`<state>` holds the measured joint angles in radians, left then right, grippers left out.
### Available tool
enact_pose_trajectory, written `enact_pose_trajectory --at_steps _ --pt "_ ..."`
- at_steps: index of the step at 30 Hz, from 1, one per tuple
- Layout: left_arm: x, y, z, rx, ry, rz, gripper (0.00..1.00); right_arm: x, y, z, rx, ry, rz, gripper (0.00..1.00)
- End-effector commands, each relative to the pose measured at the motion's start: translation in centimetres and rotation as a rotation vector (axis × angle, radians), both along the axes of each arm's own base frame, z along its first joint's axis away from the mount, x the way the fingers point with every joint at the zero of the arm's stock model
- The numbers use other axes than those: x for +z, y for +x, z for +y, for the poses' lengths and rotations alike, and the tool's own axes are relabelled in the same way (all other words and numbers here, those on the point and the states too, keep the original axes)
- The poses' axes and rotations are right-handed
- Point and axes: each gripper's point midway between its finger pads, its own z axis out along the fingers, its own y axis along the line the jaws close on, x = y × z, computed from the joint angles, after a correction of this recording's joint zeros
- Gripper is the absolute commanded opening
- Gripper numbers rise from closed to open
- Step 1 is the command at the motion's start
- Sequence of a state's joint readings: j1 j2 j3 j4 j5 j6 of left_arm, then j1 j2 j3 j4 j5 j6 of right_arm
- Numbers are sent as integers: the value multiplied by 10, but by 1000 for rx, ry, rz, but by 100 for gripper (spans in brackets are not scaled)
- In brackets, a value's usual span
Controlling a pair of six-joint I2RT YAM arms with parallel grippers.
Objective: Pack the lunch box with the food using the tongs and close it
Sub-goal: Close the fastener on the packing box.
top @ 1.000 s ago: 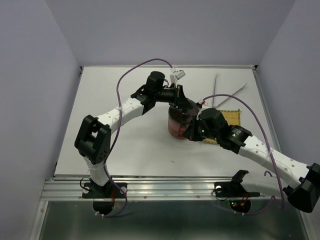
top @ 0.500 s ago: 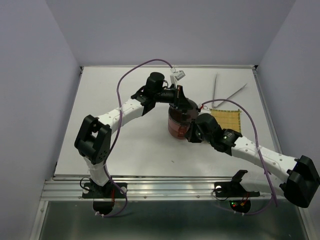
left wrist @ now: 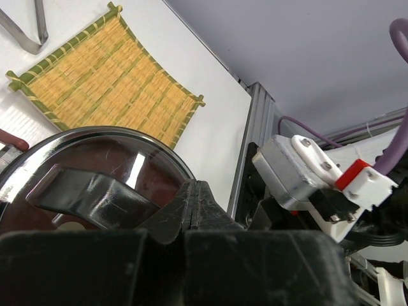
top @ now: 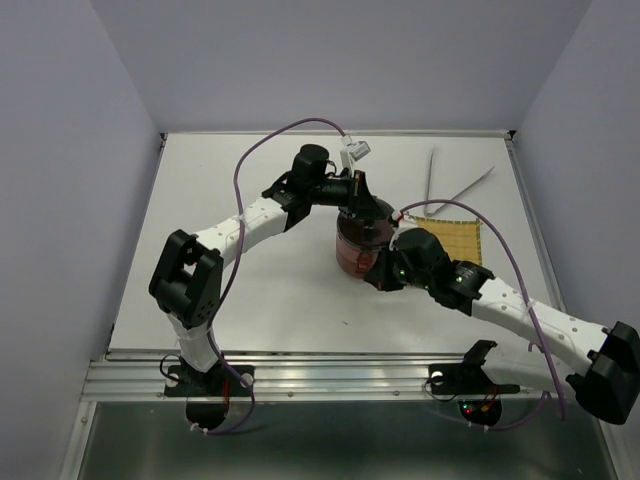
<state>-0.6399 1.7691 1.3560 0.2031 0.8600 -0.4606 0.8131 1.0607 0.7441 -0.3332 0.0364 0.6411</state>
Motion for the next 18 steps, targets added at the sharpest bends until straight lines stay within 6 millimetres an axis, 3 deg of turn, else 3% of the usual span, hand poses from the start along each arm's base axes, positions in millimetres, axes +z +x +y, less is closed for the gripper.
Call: enact_pose_trajectory --at_steps 1,8,15,18 --pt "-43 -5 7 5 95 77 0 35 -6 13 83 68 -52 1" --pt "-43 -7 7 1 93 86 0 39 25 18 7 54 -143 1" --pt "-43 -8 7 -3 92 91 0 25 69 -4 -193 -112 -223 1" --pt "-45 -10 8 -5 90 97 0 36 66 0 -170 -64 -251 1"
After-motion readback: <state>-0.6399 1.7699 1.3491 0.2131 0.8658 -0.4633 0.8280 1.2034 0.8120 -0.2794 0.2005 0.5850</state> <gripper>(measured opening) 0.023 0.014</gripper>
